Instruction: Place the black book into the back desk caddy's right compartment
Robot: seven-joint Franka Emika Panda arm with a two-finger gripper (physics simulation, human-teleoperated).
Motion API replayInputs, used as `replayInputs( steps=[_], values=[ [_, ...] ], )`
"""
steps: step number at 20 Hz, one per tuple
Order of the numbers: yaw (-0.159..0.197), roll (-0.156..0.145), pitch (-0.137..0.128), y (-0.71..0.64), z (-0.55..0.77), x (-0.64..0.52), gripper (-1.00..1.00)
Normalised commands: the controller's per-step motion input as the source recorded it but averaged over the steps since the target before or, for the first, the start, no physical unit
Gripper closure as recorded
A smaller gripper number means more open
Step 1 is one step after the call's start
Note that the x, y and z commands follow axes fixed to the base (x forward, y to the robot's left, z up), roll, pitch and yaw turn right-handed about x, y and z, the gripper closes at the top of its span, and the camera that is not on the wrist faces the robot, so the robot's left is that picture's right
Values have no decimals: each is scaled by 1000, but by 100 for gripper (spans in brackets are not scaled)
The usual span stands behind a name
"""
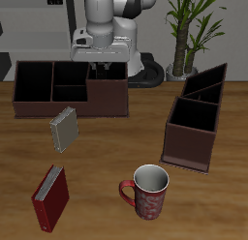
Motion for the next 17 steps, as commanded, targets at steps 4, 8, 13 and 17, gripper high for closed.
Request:
replayInputs(
  steps=[4, 8, 13, 17],
  values=[
    [-37, 3, 18, -40, -14, 46, -100],
    [-11, -1, 8, -9, 17, 14, -100],
    [-36, 16, 0, -37, 47, 24, -100],
    [-47, -16, -5, -215, 17, -9, -100]
  ],
)
